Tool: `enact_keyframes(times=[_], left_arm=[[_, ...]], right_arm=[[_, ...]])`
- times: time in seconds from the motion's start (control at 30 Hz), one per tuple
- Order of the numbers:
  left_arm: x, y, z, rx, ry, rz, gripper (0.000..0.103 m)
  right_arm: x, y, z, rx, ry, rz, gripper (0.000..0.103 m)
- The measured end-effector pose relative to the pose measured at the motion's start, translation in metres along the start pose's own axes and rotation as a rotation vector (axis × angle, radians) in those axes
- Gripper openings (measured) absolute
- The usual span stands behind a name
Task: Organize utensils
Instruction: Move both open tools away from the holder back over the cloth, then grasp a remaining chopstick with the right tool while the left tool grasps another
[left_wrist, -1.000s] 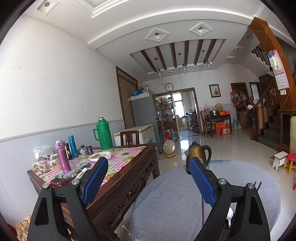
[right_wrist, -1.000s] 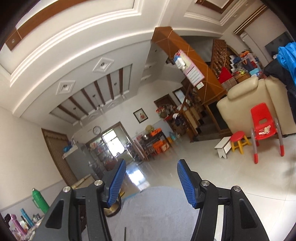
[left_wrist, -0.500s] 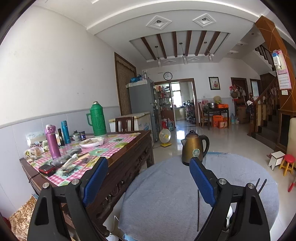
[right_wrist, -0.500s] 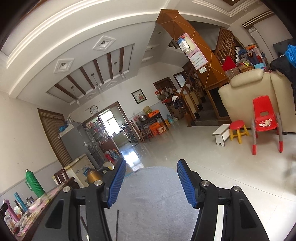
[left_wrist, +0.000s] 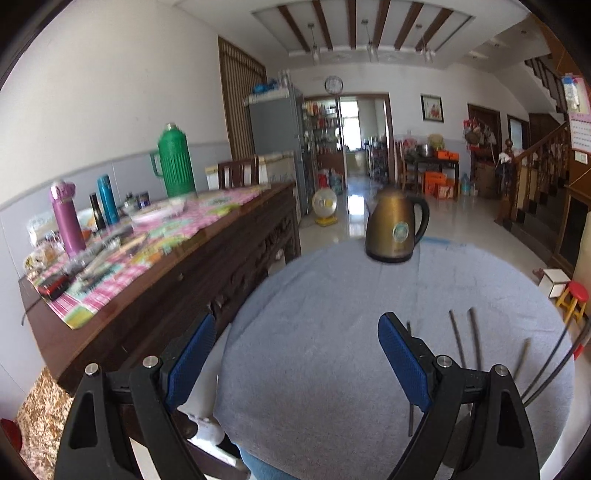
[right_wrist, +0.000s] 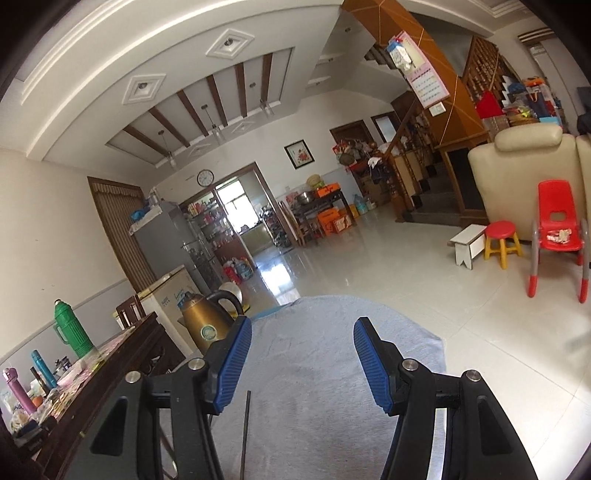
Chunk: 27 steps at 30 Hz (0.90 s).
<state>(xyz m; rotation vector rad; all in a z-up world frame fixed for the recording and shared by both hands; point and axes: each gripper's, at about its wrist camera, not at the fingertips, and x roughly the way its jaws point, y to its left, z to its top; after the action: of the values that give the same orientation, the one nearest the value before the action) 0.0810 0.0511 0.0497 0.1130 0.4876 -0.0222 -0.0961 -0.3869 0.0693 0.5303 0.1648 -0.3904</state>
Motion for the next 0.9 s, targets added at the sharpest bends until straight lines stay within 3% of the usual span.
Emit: enact_keyframes(times=[0.1,0.33,0.43,0.57,0.7,0.9], left_arm=[[0.038,-0.001,-0.008,0.008,0.09,-0.025,0.09],[0.149,-0.03,-0.019,0.053,0.349,-0.126,0.09],[0.176,-0.053,-0.02,0.073,0.397,-0.177,0.09],[0.207,-0.083,-0.015,0.073,0.448,-0.254,0.085],[0.233,-0.115,-0.012,0.101,0.51,-0.29,0.069],[0.273,-0.151,-0.01,0.119,0.604,-0.355,0.068]], right_arm=[[0.049,0.003,-0.005,-0.013,0.124,0.003,0.062],[0.179,0.027,-0.043,-0.11,0.465,0.102,0.062],[0.23,0.047,-0.068,-0.157,0.593,0.162,0.062],[0.283,0.071,-0.103,-0.182,0.712,0.202,0.06],[0.333,0.093,-0.134,-0.209,0.822,0.22,0.055],[0.384,0.113,-0.162,-0.239,0.941,0.162,0.044]])
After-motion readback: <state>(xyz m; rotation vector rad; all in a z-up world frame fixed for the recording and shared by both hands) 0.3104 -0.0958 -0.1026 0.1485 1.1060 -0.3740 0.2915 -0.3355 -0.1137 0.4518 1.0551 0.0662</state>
